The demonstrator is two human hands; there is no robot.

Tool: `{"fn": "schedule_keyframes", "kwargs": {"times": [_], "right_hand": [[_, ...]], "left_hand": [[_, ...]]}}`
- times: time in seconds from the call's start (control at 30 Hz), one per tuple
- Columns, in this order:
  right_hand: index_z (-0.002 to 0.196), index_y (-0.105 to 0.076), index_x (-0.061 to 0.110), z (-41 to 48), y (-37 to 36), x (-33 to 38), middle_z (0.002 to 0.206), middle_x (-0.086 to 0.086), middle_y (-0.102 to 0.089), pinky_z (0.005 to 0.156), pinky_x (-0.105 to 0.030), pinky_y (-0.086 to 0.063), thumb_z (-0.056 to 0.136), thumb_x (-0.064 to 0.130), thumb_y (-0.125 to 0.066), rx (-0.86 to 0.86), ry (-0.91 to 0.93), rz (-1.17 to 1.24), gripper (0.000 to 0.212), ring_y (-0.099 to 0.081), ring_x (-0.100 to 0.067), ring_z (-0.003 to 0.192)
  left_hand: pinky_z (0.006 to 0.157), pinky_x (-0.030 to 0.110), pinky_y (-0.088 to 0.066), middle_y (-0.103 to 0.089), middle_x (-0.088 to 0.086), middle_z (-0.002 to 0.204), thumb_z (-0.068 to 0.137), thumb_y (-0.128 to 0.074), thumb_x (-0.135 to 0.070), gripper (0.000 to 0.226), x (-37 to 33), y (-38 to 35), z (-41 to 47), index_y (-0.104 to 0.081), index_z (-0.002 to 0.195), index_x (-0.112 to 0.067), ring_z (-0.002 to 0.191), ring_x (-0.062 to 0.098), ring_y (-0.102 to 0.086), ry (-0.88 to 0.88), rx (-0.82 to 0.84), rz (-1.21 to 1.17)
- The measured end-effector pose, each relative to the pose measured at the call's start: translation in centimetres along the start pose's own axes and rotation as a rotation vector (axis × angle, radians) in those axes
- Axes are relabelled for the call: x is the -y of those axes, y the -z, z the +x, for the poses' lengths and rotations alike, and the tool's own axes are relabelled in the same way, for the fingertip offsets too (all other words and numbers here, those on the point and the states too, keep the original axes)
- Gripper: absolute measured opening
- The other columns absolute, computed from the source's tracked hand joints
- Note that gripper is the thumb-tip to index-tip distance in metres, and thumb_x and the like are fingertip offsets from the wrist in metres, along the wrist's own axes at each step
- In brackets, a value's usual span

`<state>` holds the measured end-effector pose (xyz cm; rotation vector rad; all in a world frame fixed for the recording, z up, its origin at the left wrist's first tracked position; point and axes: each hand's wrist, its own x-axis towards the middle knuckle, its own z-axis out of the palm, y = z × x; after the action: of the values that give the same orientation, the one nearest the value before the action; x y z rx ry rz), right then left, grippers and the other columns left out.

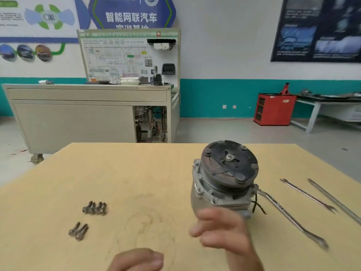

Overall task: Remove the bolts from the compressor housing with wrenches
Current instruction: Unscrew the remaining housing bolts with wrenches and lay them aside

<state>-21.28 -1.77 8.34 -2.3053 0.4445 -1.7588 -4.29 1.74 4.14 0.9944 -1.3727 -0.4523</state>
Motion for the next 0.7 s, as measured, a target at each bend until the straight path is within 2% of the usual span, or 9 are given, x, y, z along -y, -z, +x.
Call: {"fn": "schedule_keyframes", "kwargs": {"times": [0.07, 0.1, 0.17, 0.23, 0.37, 0.5, 0.57, 0.63, 0.7], "right_hand": [[0.112, -0.051, 0.042, -1.8, 6.7, -2.7, 0.121, 0.009, -0.052, 0.067, -0.019, -0.047, 0.084, 0.014, -0.061, -0.296, -0.126, -0.254, 0.041, -0.059, -0.009, 0.089], [0.105, -0.052, 0.043, -2.2, 10.0, -4.3, 0.119, 0.006, -0.053, 0.067, -0.021, -0.045, 0.082, 0.005, -0.062, -0.380, -0.319, -0.355, 0.046, -0.058, -0.011, 0.094], [0.100, -0.057, 0.036, -3.6, 15.4, -8.4, 0.119, -0.001, -0.055, 0.073, -0.022, -0.041, 0.085, 0.005, -0.062, -0.277, -0.876, -0.504, 0.035, -0.055, -0.015, 0.108], [0.107, -0.062, 0.021, -5.0, 19.1, -12.0, 0.120, -0.003, -0.058, 0.079, -0.024, -0.036, 0.089, 0.020, -0.060, -0.060, -1.198, -0.653, 0.018, -0.055, -0.017, 0.108], [0.108, -0.060, 0.019, -5.1, 20.2, -16.3, 0.104, 0.006, -0.063, 0.072, -0.021, -0.036, 0.084, 0.044, -0.060, 0.287, -1.300, -0.772, 0.034, -0.055, -0.010, 0.091], [0.077, -0.052, 0.022, -3.6, 18.9, -17.3, 0.082, 0.005, -0.058, 0.062, -0.026, -0.040, 0.079, 0.038, -0.058, 0.592, -1.284, -0.856, 0.018, -0.057, -0.016, 0.076], [0.068, -0.044, 0.021, -3.3, 18.5, -17.2, 0.073, 0.005, -0.050, 0.054, -0.027, -0.034, 0.079, 0.035, -0.053, 0.726, -1.252, -0.911, 0.020, -0.048, -0.014, 0.063], [0.064, -0.040, 0.019, -3.3, 18.6, -16.9, 0.066, 0.005, -0.045, 0.050, -0.026, -0.029, 0.082, 0.030, -0.051, 0.718, -1.225, -0.843, 0.024, -0.040, -0.011, 0.055], [0.065, -0.039, 0.017, -2.9, 18.6, -15.8, 0.057, 0.003, -0.044, 0.047, -0.025, -0.030, 0.085, 0.019, -0.049, 0.510, -1.240, -0.587, 0.022, -0.039, -0.011, 0.048]], "left_hand": [[0.057, 0.016, -0.053, -0.071, -0.002, 0.067, 0.077, -0.074, -0.047, 0.010, -3.1, -4.3, 0.0, -0.075, 0.070, -0.040, 0.057, 0.016, -0.068, 0.055, 0.157, -0.170], [0.065, 0.012, -0.051, -0.069, -0.014, 0.075, 0.072, -0.069, -0.067, 0.023, -4.0, -6.0, 0.4, -0.073, 0.082, -0.047, 0.066, 0.007, -0.068, -0.002, 0.337, -0.148], [0.083, 0.005, -0.040, -0.051, -0.030, 0.104, 0.082, -0.054, -0.070, 0.031, -4.8, -10.4, 1.0, -0.057, 0.110, -0.057, 0.091, -0.008, -0.057, -0.191, 0.656, 0.040], [0.098, 0.014, -0.034, -0.038, -0.024, 0.122, 0.091, -0.053, -0.052, 0.036, -4.5, -15.5, 1.7, -0.046, 0.126, -0.045, 0.111, 0.001, -0.047, -0.207, 0.898, 0.294], [0.100, 0.042, -0.035, -0.037, 0.009, 0.136, 0.093, -0.054, -0.032, 0.048, -3.4, -23.6, 2.1, -0.042, 0.138, -0.018, 0.125, 0.030, -0.040, -0.007, 1.081, 0.663], [0.100, 0.043, -0.037, -0.040, 0.012, 0.132, 0.090, -0.054, -0.032, 0.050, -2.6, -25.4, 2.5, -0.042, 0.136, -0.016, 0.126, 0.030, -0.036, 0.102, 1.098, 0.761], [0.101, 0.042, -0.037, -0.041, 0.010, 0.132, 0.089, -0.055, -0.033, 0.052, -2.0, -25.6, 2.6, -0.043, 0.136, -0.017, 0.126, 0.029, -0.037, 0.114, 1.070, 0.749], [0.103, 0.039, -0.038, -0.044, 0.008, 0.131, 0.088, -0.057, -0.035, 0.056, -1.4, -25.3, 2.6, -0.040, 0.138, -0.018, 0.126, 0.026, -0.041, 0.138, 1.032, 0.688], [0.100, 0.032, -0.041, -0.051, 0.003, 0.129, 0.087, -0.060, -0.040, 0.060, -1.0, -24.7, 2.6, -0.039, 0.139, -0.020, 0.119, 0.021, -0.050, 0.209, 0.934, 0.533]]}}
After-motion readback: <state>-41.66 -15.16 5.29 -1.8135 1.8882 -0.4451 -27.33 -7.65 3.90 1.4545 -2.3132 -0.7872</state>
